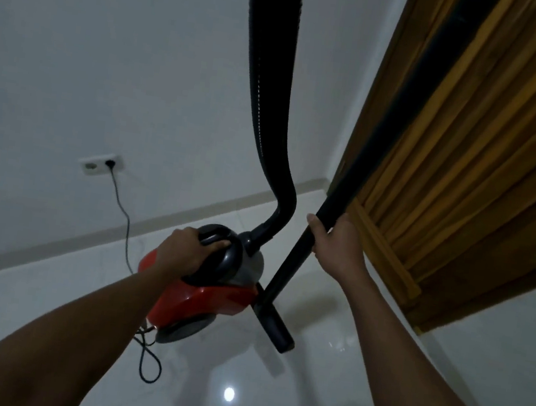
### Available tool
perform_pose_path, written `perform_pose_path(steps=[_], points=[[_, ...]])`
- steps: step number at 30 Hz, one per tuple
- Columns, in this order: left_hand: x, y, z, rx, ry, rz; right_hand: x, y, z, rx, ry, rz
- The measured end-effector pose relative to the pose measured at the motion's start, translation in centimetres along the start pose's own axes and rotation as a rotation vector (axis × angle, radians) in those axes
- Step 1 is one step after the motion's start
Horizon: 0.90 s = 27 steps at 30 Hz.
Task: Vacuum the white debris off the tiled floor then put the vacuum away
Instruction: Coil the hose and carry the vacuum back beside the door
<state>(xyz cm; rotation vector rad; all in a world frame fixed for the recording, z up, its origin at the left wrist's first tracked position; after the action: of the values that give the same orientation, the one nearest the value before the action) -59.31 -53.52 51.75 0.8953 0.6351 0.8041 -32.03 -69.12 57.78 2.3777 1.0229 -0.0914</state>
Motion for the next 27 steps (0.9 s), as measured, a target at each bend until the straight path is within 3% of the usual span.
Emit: perform_pose_path(steps=[11,19,27], points=[[25.9,0.4,4.0,0.016,-0.015,-0.063,26.1,1.2,-5.0,0.065,-0.098,-0.027],[41.4,-5.5,4.2,-0.07,0.005,-0.193,44.3,1.0,-7.1,0.071,-0.257,-0.01],[59.3,-14.0,6.1,0.006,-0.003,-0.334,67.0,-1.5,-1.1,0.058,-0.234,0.064]])
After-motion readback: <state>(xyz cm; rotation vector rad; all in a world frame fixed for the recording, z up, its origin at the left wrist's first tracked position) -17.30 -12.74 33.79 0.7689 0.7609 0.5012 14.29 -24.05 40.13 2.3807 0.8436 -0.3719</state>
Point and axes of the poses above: each hand's wrist, its own x-axis towards the middle knuckle, its own y-axis out of the back of the hand, z = x × y, the point moved 10 cm from there along x, towards the middle knuckle, and after that the axes turned 13 degrees about -y, right-handed, at the moved point
